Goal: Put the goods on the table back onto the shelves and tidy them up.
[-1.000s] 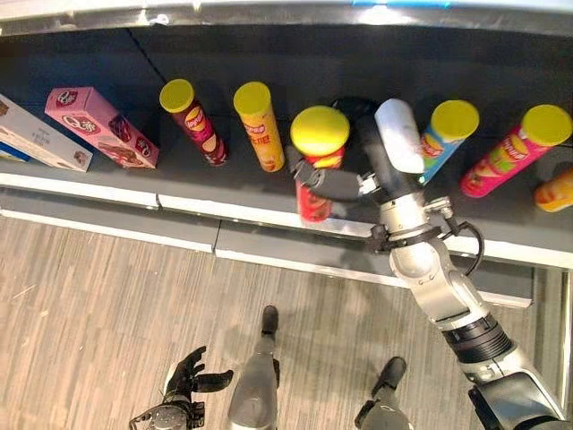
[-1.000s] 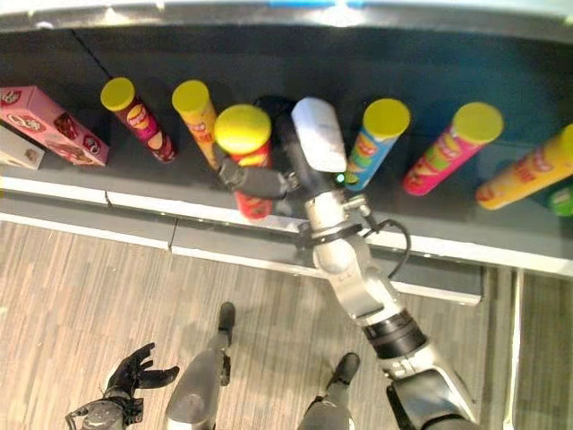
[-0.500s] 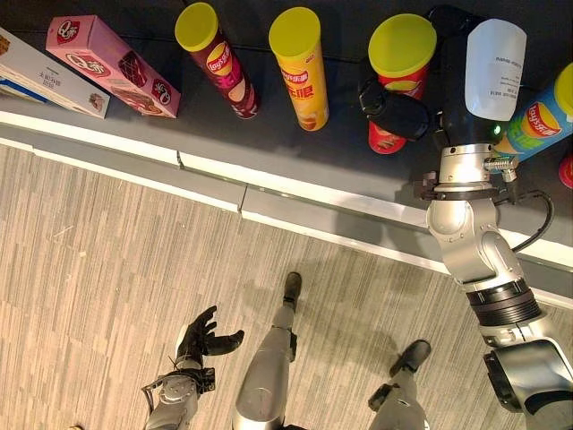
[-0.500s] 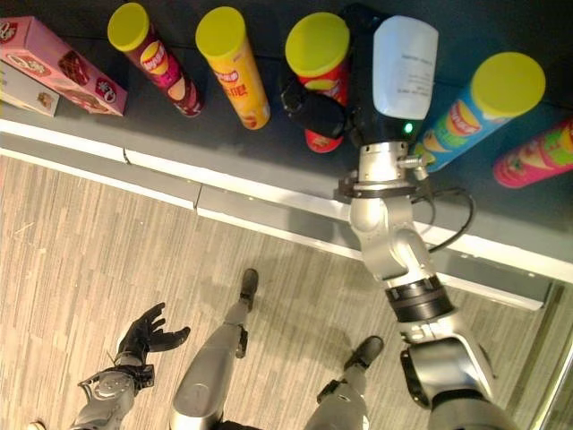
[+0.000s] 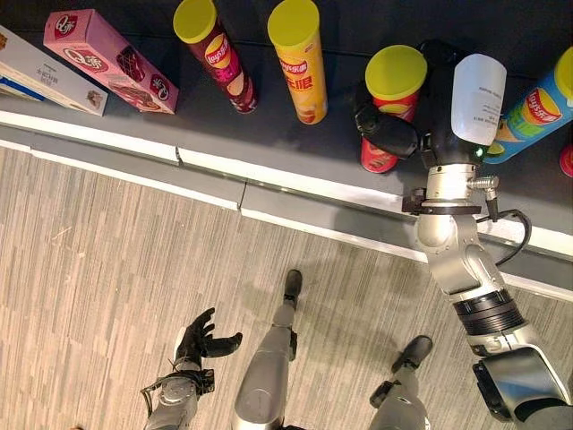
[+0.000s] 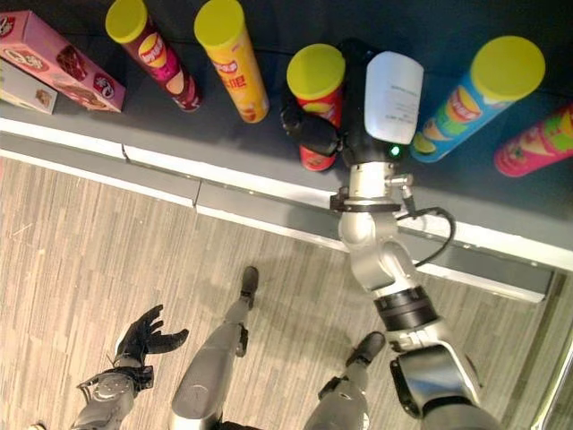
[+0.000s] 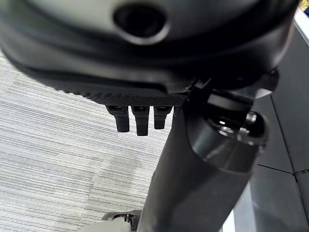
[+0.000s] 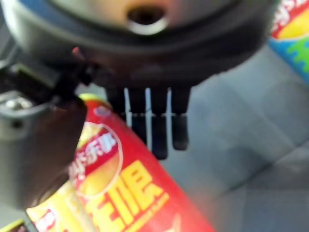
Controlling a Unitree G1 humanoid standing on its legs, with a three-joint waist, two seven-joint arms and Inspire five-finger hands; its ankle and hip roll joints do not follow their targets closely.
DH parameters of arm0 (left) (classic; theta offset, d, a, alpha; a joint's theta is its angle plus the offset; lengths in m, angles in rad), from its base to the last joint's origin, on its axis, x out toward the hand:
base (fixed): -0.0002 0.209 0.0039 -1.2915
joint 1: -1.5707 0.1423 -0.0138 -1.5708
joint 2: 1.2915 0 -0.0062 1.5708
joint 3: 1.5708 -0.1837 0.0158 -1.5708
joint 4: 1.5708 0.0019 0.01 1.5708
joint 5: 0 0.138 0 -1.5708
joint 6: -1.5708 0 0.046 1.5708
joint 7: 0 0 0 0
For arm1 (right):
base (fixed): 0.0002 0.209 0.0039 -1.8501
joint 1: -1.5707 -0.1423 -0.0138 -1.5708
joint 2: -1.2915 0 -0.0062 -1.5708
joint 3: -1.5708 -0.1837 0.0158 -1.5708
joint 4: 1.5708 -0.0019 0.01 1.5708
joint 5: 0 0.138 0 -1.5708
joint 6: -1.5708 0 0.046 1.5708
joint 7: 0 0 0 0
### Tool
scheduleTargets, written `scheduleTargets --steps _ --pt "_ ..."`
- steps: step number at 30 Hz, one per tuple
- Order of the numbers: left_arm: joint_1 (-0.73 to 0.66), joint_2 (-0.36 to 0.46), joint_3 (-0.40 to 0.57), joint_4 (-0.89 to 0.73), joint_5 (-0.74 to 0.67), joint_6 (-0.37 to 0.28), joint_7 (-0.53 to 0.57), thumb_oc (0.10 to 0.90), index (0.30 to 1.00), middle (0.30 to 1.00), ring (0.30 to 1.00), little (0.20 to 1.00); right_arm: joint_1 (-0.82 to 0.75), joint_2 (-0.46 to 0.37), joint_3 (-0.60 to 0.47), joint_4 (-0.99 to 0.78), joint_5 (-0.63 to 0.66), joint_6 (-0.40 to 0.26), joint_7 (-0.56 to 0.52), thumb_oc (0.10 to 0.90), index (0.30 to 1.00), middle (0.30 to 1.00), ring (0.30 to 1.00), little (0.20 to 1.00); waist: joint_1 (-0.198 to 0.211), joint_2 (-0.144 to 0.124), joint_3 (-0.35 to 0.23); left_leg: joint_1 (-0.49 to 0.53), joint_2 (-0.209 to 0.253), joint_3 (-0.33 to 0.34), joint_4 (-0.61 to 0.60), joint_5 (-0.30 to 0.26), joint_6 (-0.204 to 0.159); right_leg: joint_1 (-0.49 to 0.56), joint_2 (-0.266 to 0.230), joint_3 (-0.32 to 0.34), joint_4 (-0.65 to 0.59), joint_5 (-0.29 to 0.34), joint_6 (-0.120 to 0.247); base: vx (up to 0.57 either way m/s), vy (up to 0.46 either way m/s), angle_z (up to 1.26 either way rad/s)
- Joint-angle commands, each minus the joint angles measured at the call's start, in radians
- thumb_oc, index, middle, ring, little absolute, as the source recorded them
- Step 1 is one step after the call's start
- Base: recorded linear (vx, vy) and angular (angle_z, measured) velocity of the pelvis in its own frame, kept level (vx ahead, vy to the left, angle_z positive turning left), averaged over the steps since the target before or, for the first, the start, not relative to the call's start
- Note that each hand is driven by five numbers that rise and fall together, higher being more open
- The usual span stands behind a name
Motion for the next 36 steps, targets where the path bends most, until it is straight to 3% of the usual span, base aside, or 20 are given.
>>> scheduleTargets --steps 1,16,28,29,30,36 --pt "0.043 0.053 -0.027 -0.002 -0.017 -0.037 0.044 0.8 0.9 0.9 0.9 0.9 -0.12 -0.051 -0.004 -0.037 0.003 -0.058 -0.073 0.4 0.3 0.3 0.3 0.3 0.031 0.021 -0.05 0.022 -0.039 -0.02 -0.005 -0.115 0.022 -0.035 -0.023 0.036 0.12 -0.084 0.012 0.0 0.0 0.0" --pt "0.042 0.064 -0.042 -0.001 -0.017 -0.042 0.039 0.8 0.9 0.9 0.9 0.9 -0.204 -0.124 0.006 0.078 0.02 -0.032 -0.108 0.4 0.3 0.3 0.3 0.3 0.052 0.033 -0.063 0.01 -0.047 -0.031 -0.004 -0.113 0.02 -0.031 -0.026 0.017 0.115 -0.086 0.017 0.0 0.0 0.0" --pt "0.037 0.066 -0.054 -0.005 -0.018 -0.043 0.042 0.8 0.9 0.9 0.9 0.9 -0.22 -0.13 0.011 0.115 0.041 -0.023 -0.123 0.4 0.3 0.3 0.3 0.3 0.058 0.039 -0.063 0.004 -0.051 -0.036 -0.003 -0.112 0.021 -0.033 -0.029 0.008 0.118 -0.087 0.019 0.01 -0.002 0.03" --pt "0.037 0.066 -0.056 -0.005 -0.016 -0.044 0.042 0.8 0.9 0.9 0.9 0.9 -0.218 -0.128 0.011 0.116 0.042 -0.024 -0.125 0.616 0.625 0.625 0.625 0.625 0.058 0.039 -0.063 0.004 -0.051 -0.037 -0.003 -0.113 0.022 -0.033 -0.029 0.008 0.117 -0.088 0.019 0.0 0.0 0.0" --pt "0.038 0.066 -0.056 -0.006 -0.015 -0.042 0.042 0.8 0.9 0.9 0.9 0.9 -0.215 -0.126 0.012 0.118 0.042 -0.023 -0.125 0.8 0.9 0.9 0.9 0.9 0.058 0.038 -0.064 0.004 -0.052 -0.036 -0.003 -0.113 0.022 -0.033 -0.03 0.009 0.117 -0.088 0.019 0.0 0.0 0.0" --pt "0.038 0.064 -0.053 -0.002 -0.016 -0.04 0.044 0.8 0.9 0.9 0.9 0.9 -0.193 -0.123 0.014 0.122 0.039 -0.018 -0.12 0.8 0.9 0.9 0.9 0.9 0.051 0.032 -0.066 0.008 -0.048 -0.037 -0.003 -0.113 0.021 -0.034 -0.028 0.01 0.121 -0.093 0.018 0.0 0.0 0.0"
